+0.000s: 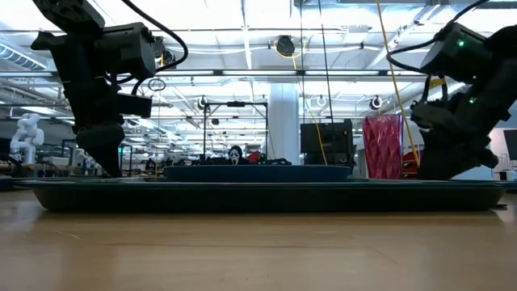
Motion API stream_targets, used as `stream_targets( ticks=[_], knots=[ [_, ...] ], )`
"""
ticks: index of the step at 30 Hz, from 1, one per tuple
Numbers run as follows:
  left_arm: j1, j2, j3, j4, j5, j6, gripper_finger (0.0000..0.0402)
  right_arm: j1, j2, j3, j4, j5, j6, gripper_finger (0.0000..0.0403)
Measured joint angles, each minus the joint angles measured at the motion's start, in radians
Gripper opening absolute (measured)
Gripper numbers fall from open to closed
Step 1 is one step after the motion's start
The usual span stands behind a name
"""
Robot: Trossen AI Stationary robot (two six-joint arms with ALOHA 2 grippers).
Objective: Pick and place plate/cup/fork/spoon on tray
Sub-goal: Put the black spoon to the left of the blue plate on the black tray
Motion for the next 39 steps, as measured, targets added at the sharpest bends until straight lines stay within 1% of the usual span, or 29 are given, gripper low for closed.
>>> stream_targets(
  ticks=[9, 24, 27, 29, 32, 33, 39],
  knots=[
    [0.000, 0.000, 0.000, 0.000, 0.000, 0.000, 0.0120, -0.001, 0.003, -0.083, 0.156, -0.022, -0.002, 0.0125],
    [0.000, 0.000, 0.000, -0.001, 0.001, -0.005, 0.0120, -0.001, 0.004, -0.089, 0.171, -0.043, -0.045, 0.0124],
    [0.000, 0.000, 0.000, -0.001, 0.001, -0.005, 0.0120, -0.001, 0.004, -0.089, 0.162, -0.043, -0.051, 0.0103],
    [0.000, 0.000, 0.000, -0.001, 0.001, -0.005, 0.0120, -0.001, 0.004, -0.089, 0.153, -0.042, -0.053, 0.0075],
    [0.000, 0.000, 0.000, -0.002, 0.001, -0.005, 0.0120, -0.001, 0.004, -0.089, 0.152, -0.054, -0.063, 0.0021],
    [0.000, 0.000, 0.000, -0.001, 0.001, -0.005, 0.0120, -0.001, 0.004, -0.089, 0.153, -0.060, -0.069, 0.0012],
    [0.000, 0.000, 0.000, -0.002, 0.001, -0.009, 0.0120, 0.000, 0.003, -0.088, 0.132, -0.072, -0.069, 0.0004]
  ],
)
